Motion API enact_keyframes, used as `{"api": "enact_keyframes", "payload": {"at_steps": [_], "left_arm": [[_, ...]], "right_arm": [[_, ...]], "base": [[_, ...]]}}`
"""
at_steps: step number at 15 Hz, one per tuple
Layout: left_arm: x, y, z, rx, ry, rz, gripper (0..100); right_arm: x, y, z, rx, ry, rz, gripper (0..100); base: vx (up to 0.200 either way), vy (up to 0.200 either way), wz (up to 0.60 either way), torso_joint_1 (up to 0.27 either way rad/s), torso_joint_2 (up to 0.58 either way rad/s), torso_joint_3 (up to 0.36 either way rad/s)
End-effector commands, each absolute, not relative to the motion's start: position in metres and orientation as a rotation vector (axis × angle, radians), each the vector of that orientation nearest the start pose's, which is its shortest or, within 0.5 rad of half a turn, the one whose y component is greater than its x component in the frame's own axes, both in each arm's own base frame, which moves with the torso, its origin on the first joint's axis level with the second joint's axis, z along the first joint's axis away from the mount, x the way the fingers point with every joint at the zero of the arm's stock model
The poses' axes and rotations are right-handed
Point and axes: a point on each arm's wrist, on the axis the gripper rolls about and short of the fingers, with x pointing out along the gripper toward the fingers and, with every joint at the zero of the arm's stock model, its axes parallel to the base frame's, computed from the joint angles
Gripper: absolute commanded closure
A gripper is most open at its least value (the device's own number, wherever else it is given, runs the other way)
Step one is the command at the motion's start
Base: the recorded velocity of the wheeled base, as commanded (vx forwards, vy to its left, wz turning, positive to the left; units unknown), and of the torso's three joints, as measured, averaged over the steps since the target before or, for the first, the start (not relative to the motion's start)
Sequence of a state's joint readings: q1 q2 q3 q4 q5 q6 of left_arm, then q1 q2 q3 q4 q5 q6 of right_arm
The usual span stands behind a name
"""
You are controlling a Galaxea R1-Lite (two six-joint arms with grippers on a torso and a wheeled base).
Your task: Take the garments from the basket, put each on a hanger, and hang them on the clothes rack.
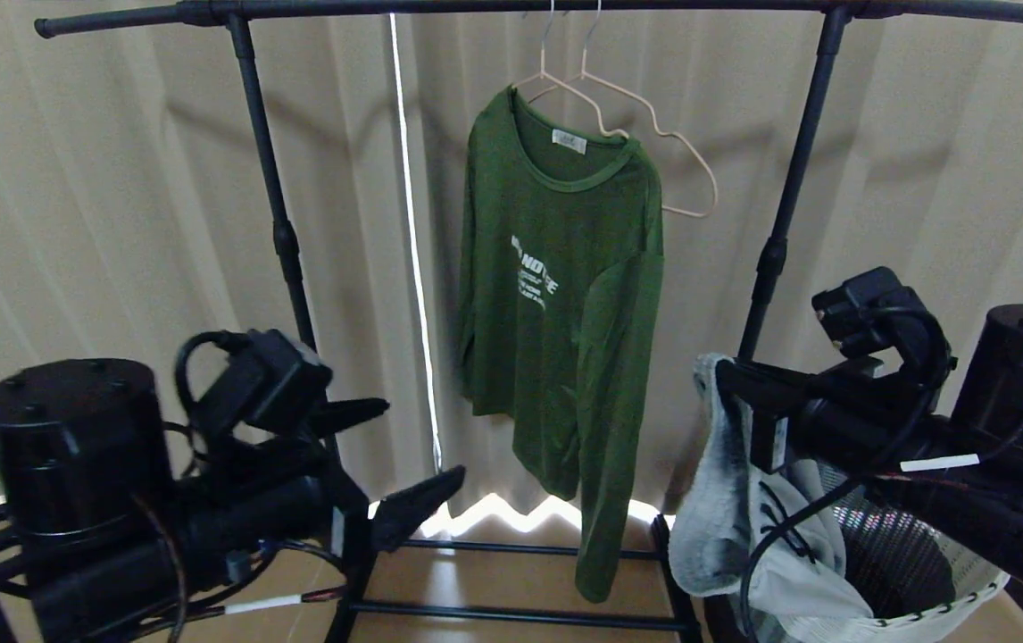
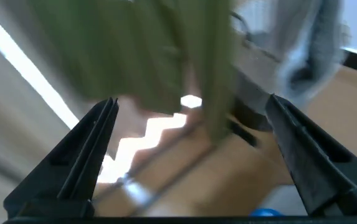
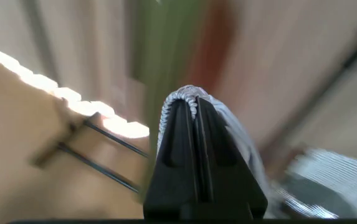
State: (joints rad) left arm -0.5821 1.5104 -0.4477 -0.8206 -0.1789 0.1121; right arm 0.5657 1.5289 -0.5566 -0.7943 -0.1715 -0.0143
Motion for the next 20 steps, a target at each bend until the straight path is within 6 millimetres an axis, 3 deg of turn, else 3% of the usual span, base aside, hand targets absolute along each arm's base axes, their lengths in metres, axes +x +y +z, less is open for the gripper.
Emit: {"api": "enact_keyframes", "payload": {"at_steps": [1, 5, 8, 11, 14, 20], "left_arm": [[0.199, -0.181, 0.128, 0.093, 0.363, -0.861, 0], [0.199, -0.225, 0.107, 0.052, 0.446, -0.803, 0], [0.187, -0.255, 0.098, 0.081, 0.457, -0.873, 0], [0.199, -0.279, 0.094, 0.071, 0.437, -0.886, 0], [0.210, -0.291, 0.085, 0.071, 0.441, -0.873, 0], [0.221, -0.281, 0.083, 0.071, 0.449, -0.819, 0]], "right_arm": [[0.208, 0.144, 0.195, -0.020, 0.118, 0.463, 100], [0.200, 0.143, 0.213, 0.065, 0.050, 0.572, 100], [0.190, 0.138, 0.222, 0.099, 0.023, 0.635, 100], [0.188, 0.141, 0.222, 0.101, 0.021, 0.658, 100], [0.183, 0.144, 0.226, 0.107, 0.007, 0.690, 100], [0.164, 0.135, 0.244, 0.128, -0.066, 0.802, 100]], "base": [[0.000, 0.000, 0.00, 0.000, 0.00, 0.000], [0.000, 0.000, 0.00, 0.000, 0.00, 0.000], [0.000, 0.000, 0.00, 0.000, 0.00, 0.000], [0.000, 0.000, 0.00, 0.000, 0.00, 0.000], [0.000, 0.000, 0.00, 0.000, 0.00, 0.000], [0.000, 0.000, 0.00, 0.000, 0.00, 0.000]]}}
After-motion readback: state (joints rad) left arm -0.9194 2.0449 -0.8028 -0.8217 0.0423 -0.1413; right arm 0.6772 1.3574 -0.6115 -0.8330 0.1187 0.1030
